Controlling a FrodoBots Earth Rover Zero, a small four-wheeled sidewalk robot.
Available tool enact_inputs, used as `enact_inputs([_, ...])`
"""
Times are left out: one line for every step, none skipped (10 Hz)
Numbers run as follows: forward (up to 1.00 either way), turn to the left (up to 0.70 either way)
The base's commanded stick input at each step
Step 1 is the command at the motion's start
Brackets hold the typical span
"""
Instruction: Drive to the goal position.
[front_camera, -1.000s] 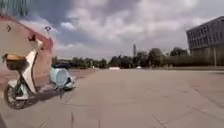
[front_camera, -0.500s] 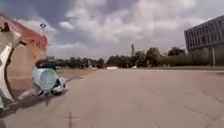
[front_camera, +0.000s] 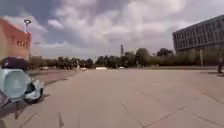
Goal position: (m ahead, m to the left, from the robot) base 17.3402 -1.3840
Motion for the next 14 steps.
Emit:
enact_inputs([1.00,0.02])
enact_inputs([1.00,0.02])
enact_inputs([1.00,0.12])
enact_inputs([1.00,0.27])
enact_inputs([1.00,0.37])
enact_inputs([1.00,0.02])
enact_inputs([1.00,0.02])
enact_inputs([1.00,0.02])
enact_inputs([1.00,0.02])
enact_inputs([1.00,0.02])
enact_inputs([1.00,0.12])
enact_inputs([1.00,0.41])
enact_inputs([1.00,0.31])
enact_inputs([1.00,0.15])
